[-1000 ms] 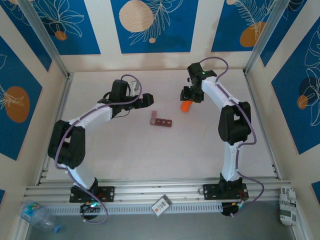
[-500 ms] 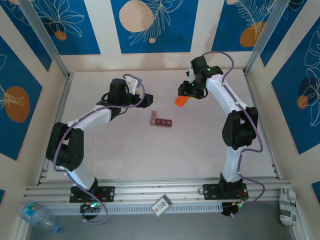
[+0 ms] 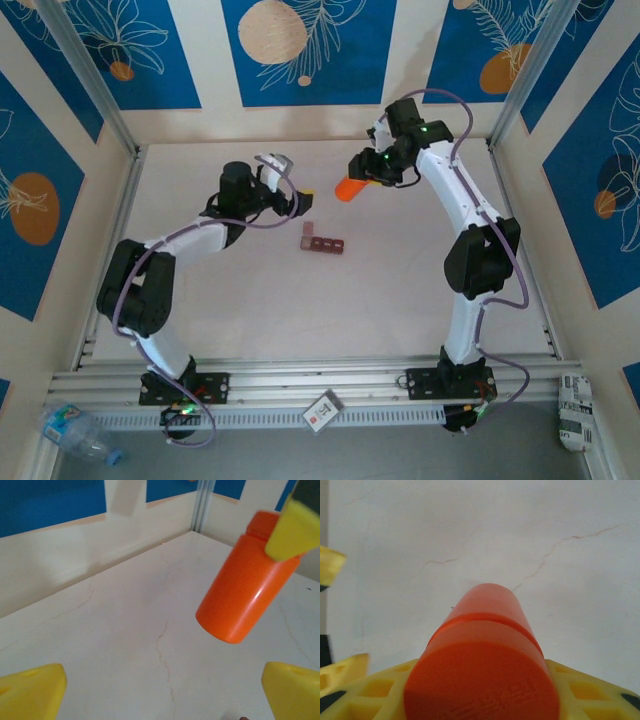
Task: Sort the pills into containers
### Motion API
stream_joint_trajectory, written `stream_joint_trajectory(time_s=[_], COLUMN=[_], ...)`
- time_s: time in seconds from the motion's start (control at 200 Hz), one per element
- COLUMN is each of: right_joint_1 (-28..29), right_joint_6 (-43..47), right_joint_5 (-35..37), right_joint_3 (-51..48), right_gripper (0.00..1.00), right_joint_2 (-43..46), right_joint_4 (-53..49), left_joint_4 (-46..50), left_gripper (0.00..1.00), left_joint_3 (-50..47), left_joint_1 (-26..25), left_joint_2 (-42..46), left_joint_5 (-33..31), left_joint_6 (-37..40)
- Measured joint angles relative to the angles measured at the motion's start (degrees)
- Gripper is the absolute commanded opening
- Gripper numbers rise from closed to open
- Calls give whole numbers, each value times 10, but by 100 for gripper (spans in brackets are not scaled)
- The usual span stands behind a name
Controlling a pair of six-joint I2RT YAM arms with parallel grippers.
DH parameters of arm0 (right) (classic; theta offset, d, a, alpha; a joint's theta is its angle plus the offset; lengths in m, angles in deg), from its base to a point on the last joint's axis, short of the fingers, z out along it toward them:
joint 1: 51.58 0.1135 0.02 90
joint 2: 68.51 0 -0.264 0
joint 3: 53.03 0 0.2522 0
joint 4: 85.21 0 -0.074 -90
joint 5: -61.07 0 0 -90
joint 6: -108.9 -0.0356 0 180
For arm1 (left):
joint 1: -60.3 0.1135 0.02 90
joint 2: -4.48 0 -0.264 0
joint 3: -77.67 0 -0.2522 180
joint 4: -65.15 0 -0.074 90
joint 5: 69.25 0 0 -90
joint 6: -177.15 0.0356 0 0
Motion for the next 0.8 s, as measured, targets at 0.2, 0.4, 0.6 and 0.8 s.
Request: stream_joint_trajectory(time_s=[0.2,0.4,0.6,0.8], right_joint_1=[5,17,24,24], right_joint_6=[14,24,24,24], right_joint_5=[-52,-89,-118,-136], right_joint_3=[37,47,47,46], right_gripper=[23,23,23,23], right_joint_2=[0,0,0,0], right_joint_4=[-19,-41,-50,-49], left_joint_4=[2,2,-9,-24], left_gripper=[100,97,89,81], left_joint_3=[7,22,25,25], left_joint_1=[-29,-35,-35,-35], left_joint_2=[-13,-28,-38,-42], left_joint_5=[36,65,82,94], left_joint_6=[64,82,75,53])
